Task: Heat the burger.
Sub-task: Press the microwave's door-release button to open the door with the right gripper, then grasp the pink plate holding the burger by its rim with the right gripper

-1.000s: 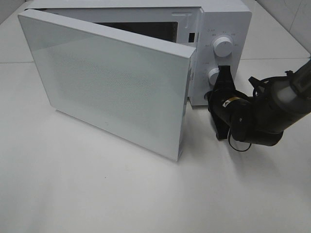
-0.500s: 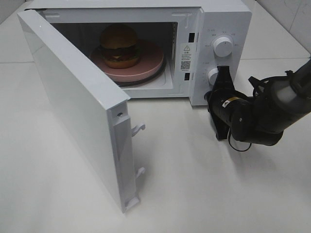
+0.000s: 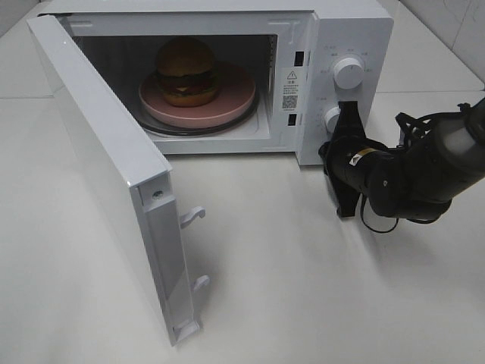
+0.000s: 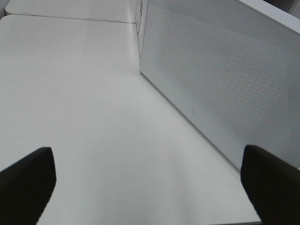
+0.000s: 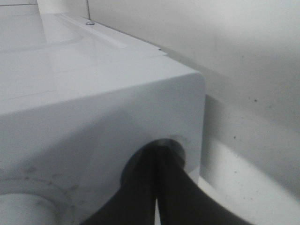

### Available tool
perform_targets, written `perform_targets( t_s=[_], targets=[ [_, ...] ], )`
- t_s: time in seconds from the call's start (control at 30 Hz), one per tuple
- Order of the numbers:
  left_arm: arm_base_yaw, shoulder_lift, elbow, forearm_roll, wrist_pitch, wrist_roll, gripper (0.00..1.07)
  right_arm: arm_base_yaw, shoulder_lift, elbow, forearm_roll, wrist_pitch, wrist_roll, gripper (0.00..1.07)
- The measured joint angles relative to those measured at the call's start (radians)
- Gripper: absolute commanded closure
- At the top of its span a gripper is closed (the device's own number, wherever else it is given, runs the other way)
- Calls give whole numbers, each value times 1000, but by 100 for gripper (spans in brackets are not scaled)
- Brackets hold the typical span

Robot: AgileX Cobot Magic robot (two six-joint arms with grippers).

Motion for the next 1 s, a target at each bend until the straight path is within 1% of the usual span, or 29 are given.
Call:
perform_targets(
  t_s=[0.17,0.2,0.33,0.4,0.43,0.47,0.5,0.57,0.6,0.63,0.67,0.7,0.73,0.77,0.8,0.87,0.9,0.93,1.0],
  targets=[
    [0,0,0,0,0,0,7,-9,-49,46,-43,4,1,106],
    [0,0,0,0,0,0,7,-12,-79,67,-61,22,1,106],
    [0,0,0,0,0,0,7,-12,-129,91,-96,25,2,106],
    [0,0,0,0,0,0,7,-12,-174,123,-144,65,3,106],
    [0,0,0,0,0,0,7,-12,-174,123,-144,65,3,106],
    [0,0,0,0,0,0,7,-12,-205,145,-184,104,3,105],
    [0,0,0,0,0,0,7,-12,-205,145,-184,104,3,105],
    [0,0,0,0,0,0,7,-12,-253,168,-232,181,-11,105],
    [0,0,0,0,0,0,7,-12,-253,168,-232,181,-11,105],
    [0,0,0,0,0,0,7,-12,-295,174,-270,252,-44,105],
    [0,0,0,0,0,0,7,-12,-295,174,-270,252,-44,105],
    [0,0,0,0,0,0,7,-12,-313,176,-284,283,-64,105],
    [0,0,0,0,0,0,7,-12,-358,176,-316,363,-121,105],
    [0,0,0,0,0,0,7,-12,-358,176,-316,363,-121,105],
    [0,0,0,0,0,0,7,-12,-403,176,-341,439,-208,105],
    [0,0,0,0,0,0,7,-12,-421,177,-348,469,-247,105],
    [0,0,0,0,0,0,7,-12,-457,177,-359,532,-350,104],
    [0,0,0,0,0,0,7,-12,-457,177,-359,532,-350,104],
    [0,0,0,0,0,0,7,-12,-513,177,-366,629,-497,104]
  ],
)
